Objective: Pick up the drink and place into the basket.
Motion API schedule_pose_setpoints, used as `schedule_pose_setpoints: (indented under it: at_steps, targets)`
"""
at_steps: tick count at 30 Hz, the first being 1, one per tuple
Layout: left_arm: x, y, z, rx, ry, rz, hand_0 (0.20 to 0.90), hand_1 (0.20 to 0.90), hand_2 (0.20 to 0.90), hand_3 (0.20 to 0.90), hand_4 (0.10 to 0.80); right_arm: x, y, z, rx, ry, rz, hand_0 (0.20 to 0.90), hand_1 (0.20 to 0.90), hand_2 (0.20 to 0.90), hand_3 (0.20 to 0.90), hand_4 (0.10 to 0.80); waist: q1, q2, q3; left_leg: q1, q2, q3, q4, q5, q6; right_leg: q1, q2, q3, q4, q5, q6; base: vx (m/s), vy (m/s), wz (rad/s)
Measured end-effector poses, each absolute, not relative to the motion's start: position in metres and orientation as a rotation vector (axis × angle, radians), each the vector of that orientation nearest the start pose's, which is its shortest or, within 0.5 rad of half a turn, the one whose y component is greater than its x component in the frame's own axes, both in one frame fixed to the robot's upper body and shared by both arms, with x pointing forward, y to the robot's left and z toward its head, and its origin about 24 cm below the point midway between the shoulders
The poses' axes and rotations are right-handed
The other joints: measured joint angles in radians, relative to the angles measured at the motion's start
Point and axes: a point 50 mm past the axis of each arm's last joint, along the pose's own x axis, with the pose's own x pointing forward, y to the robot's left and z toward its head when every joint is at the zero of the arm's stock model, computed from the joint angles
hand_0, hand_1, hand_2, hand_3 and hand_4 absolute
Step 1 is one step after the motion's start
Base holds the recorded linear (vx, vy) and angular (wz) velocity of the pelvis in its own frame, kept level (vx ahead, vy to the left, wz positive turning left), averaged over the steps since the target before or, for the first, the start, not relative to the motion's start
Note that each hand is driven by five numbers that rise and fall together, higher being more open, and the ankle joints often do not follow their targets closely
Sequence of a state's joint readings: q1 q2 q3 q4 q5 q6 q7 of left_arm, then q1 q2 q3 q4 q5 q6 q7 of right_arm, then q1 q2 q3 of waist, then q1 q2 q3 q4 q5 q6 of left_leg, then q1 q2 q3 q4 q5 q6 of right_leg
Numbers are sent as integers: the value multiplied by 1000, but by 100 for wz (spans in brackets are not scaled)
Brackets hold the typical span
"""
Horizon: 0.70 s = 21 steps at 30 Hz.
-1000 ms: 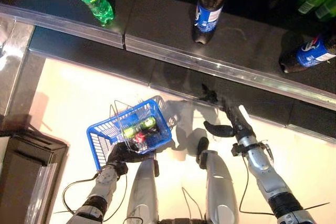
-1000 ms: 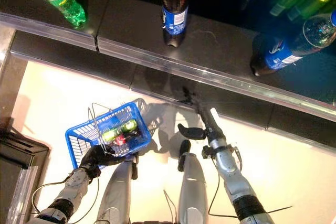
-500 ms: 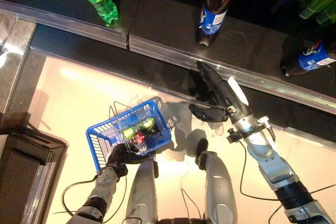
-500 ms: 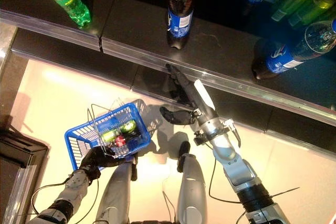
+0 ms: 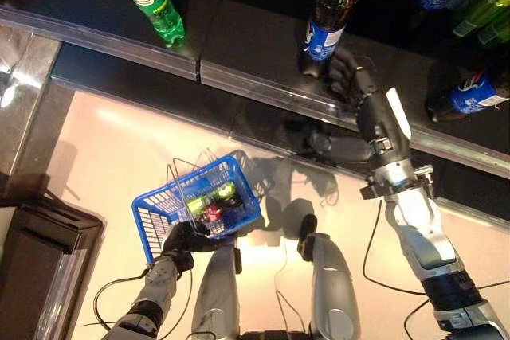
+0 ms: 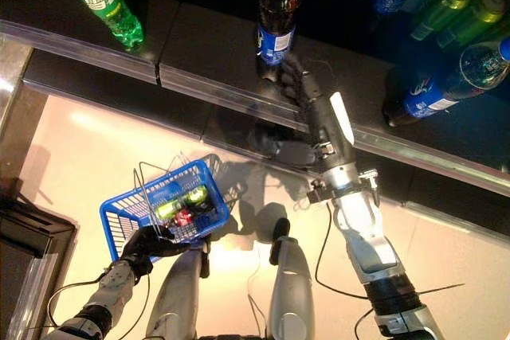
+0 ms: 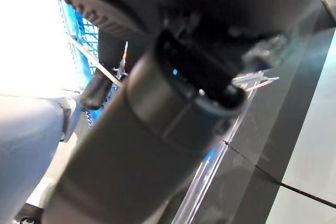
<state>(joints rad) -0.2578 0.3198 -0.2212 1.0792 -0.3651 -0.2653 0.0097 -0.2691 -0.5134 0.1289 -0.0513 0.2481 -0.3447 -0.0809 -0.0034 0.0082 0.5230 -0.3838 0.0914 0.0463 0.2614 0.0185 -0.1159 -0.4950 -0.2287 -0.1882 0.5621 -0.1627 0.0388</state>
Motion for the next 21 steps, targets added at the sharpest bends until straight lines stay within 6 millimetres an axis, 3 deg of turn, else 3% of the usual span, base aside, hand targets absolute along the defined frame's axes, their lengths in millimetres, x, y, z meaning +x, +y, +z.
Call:
schedule_pose_setpoints:
  at_steps: [10, 21]
  targets:
    - [235, 233, -86, 109, 567, 106, 300, 300, 300, 200, 100, 282, -190, 165, -132, -623, 63, 900, 900, 900, 900, 800, 1, 5, 3, 16, 0, 1, -5, 0, -1, 18, 0, -2, -8, 0, 0, 0, 0, 0]
    - [236, 230, -86, 120, 567, 87, 300, 300, 300, 200, 100, 291, -189, 183, -89, -677, 41, 900, 900, 900, 900, 800, 2, 12, 7, 23, 0, 1, -8, 1, -1, 24, 0, -3, -8, 0, 1, 0, 0, 0]
